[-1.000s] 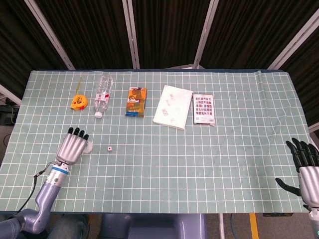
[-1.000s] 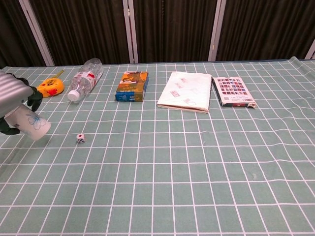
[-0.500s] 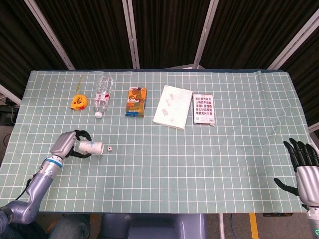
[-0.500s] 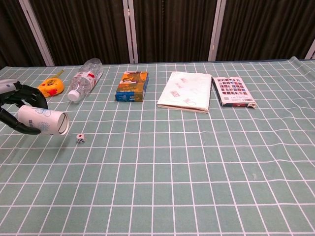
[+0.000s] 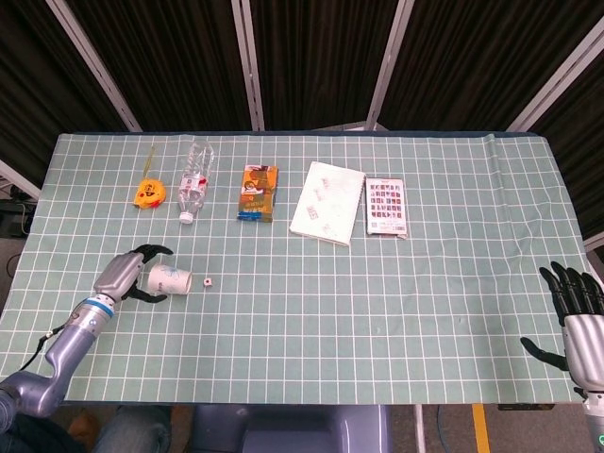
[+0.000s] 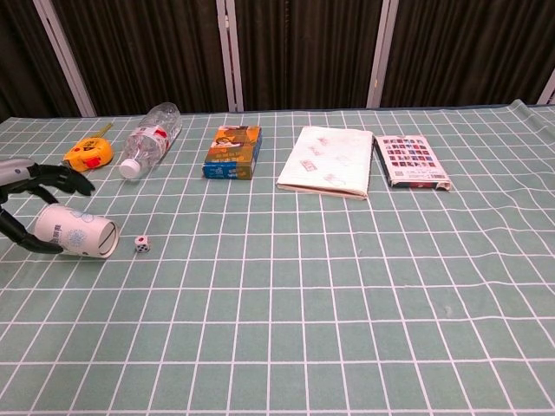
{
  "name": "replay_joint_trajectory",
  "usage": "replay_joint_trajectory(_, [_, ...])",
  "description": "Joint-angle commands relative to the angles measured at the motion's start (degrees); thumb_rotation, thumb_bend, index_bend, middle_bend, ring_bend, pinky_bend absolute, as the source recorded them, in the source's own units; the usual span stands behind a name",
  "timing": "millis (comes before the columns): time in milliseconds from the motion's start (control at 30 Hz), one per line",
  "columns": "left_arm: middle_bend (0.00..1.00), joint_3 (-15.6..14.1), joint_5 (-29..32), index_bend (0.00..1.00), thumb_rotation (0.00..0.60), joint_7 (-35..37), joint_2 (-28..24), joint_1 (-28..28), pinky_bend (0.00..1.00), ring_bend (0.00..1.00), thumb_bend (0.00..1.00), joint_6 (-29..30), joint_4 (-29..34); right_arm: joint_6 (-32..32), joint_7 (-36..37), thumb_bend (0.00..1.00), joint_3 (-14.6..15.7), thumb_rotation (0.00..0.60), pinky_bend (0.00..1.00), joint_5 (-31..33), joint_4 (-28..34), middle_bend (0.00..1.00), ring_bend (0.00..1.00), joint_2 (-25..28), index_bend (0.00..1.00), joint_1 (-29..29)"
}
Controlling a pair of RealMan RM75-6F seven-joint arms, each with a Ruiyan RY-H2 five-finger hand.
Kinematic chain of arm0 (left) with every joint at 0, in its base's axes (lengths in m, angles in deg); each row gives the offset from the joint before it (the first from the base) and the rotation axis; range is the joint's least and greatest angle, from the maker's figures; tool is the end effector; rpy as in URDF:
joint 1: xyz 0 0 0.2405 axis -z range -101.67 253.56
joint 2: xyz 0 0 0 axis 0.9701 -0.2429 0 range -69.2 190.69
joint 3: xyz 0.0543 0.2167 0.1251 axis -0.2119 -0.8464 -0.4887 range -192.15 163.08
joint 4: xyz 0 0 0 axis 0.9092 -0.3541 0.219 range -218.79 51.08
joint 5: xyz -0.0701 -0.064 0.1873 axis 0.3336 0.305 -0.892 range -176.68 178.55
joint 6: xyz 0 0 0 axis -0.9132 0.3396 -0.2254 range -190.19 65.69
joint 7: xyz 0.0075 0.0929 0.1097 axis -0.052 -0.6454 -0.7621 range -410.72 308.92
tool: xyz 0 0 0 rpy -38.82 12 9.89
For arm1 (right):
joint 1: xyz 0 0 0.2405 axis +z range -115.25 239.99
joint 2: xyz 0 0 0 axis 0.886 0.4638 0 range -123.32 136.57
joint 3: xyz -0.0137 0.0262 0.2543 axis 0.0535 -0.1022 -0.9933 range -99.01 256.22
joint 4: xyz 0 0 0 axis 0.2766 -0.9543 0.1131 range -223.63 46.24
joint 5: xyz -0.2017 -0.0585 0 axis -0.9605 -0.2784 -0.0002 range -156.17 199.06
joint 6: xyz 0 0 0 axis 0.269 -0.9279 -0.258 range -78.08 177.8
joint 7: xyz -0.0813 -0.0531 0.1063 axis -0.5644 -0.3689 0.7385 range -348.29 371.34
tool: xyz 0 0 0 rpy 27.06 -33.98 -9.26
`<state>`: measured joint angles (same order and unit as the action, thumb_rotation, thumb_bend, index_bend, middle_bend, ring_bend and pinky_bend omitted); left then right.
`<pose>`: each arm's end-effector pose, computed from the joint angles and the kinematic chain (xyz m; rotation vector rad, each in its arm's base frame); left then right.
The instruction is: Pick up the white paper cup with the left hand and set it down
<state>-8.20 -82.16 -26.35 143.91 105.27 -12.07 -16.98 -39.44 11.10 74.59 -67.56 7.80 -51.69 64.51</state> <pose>-0.2937 0.3246 0.0296 -1.6561 -1.3572 -0.9351 -0.2986 -0.1697 0.1934 1.3674 -0.8111 0.9336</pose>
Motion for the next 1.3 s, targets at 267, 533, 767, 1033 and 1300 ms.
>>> replay_joint_trajectory(267, [0.0, -1.37, -4.57, 0.01, 0.6, -39.59, -3.05, -3.1, 0.0, 0.0, 0.0, 15.05, 11.72, 0.74, 1.16, 0.0, 0.22, 0.6, 0.0, -0.19, 0.38, 0.0, 0.0, 0.34, 0.0, 0.3])
replay_joint_trajectory(533, [0.0, -2.3, 3.93, 0.05, 0.6, -65.89, 0.82, -4.9, 0.0, 0.0, 0.0, 15.27, 22.54, 0.52, 0.78, 0.0, 0.13, 0.6, 0.0, 0.06, 0.27, 0.0, 0.0, 0.24, 0.0, 0.19])
replay_joint_trajectory(767, [0.02, -1.81, 11.73, 0.09, 0.6, -81.27, 5.56, -4.94, 0.01, 0.01, 0.0, 17.61, 25.74, 0.37, 1.49, 0.0, 0.04, 0.6, 0.0, 0.41, 0.0, 0.0, 0.0, 0.45, 0.0, 0.02])
replay_joint_trajectory(1033, [0.07, -0.21, 17.46, 0.12, 0.6, -83.93, 9.87, -3.58, 0.07, 0.06, 0.0, 17.89, 20.43, 0.73, 1.77, 0.0, 0.26, 0.6, 0.0, 0.15, -0.02, 0.0, 0.0, 0.49, 0.0, 0.15])
replay_joint_trajectory(1300, [0.13, -0.87, 18.29, 0.17, 0.6, -85.22, 11.66, -2.48, 0.21, 0.14, 0.0, 18.71, 16.81, 1.13, 2.03, 0.0, 0.1, 0.6, 0.0, 0.47, -0.14, 0.0, 0.0, 0.5, 0.0, 0.39])
